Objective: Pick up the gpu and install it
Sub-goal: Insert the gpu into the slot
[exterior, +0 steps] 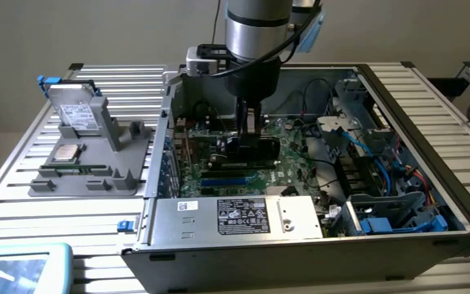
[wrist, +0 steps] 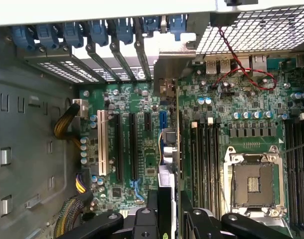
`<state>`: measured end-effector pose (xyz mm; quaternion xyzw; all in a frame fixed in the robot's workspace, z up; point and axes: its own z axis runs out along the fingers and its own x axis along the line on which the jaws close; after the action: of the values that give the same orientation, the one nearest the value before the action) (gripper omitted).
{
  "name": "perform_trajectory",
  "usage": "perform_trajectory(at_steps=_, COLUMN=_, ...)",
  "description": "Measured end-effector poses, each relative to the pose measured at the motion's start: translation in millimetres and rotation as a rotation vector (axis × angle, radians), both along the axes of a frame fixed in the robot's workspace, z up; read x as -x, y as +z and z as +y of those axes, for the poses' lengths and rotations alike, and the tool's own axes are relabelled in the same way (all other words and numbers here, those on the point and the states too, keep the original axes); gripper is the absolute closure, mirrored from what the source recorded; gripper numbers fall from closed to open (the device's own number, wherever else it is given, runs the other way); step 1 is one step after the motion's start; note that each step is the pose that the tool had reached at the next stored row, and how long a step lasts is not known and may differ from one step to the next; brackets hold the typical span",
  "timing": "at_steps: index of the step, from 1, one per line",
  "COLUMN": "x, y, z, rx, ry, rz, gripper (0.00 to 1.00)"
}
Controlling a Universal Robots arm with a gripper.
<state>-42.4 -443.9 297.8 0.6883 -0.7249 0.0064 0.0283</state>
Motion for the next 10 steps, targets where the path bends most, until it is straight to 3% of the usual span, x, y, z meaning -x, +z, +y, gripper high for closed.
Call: perform_trajectory(at_steps=10, x=1.8, y=-6.8, z=-4.0, rx=0.0001, ry=0.000, rz=0.0094, gripper=0.73)
